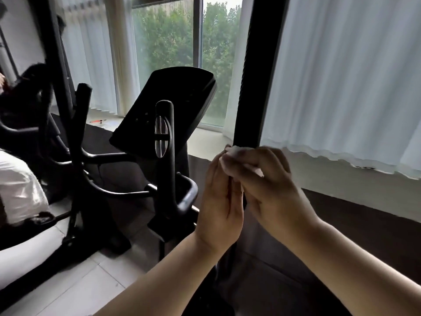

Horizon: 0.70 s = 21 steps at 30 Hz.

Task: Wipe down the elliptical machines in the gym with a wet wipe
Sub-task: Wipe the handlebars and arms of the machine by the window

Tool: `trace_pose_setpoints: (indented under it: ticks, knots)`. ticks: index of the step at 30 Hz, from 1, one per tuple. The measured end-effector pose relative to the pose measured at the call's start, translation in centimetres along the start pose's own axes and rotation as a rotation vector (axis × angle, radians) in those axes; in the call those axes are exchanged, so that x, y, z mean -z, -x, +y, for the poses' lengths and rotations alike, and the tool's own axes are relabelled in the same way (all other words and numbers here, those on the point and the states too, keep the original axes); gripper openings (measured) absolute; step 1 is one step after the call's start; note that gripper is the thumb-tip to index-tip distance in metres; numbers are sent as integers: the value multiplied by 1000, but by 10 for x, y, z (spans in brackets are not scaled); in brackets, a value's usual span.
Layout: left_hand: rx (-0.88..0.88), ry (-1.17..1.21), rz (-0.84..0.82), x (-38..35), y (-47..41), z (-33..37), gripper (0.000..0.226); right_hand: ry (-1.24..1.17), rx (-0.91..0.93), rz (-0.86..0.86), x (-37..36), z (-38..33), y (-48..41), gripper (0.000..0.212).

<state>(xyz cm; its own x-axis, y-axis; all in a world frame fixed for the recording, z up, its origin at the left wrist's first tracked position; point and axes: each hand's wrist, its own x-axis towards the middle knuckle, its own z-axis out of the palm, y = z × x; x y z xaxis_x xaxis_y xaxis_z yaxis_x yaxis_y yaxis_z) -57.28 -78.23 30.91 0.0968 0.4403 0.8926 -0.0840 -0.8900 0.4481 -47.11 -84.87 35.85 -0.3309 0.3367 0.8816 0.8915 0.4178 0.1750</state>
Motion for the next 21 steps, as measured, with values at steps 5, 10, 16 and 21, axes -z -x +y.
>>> trace_pose_setpoints:
  ticks: [5, 10, 16, 21]
  knots:
    - [17, -11, 25, 1, 14, 2, 36, -10, -42, 109, 6, 7, -8, 19]
    - [68, 152, 74, -2, 13, 8, 37, -41, 52, 57, 1, 12, 5, 16]
    - [266, 397, 212, -12, 11, 32, 55, -105, 37, 46, -1, 9, 10, 16]
    - [316, 389, 288, -24, 11, 31, 48, -237, 73, -34, 6, 19, 12, 28]
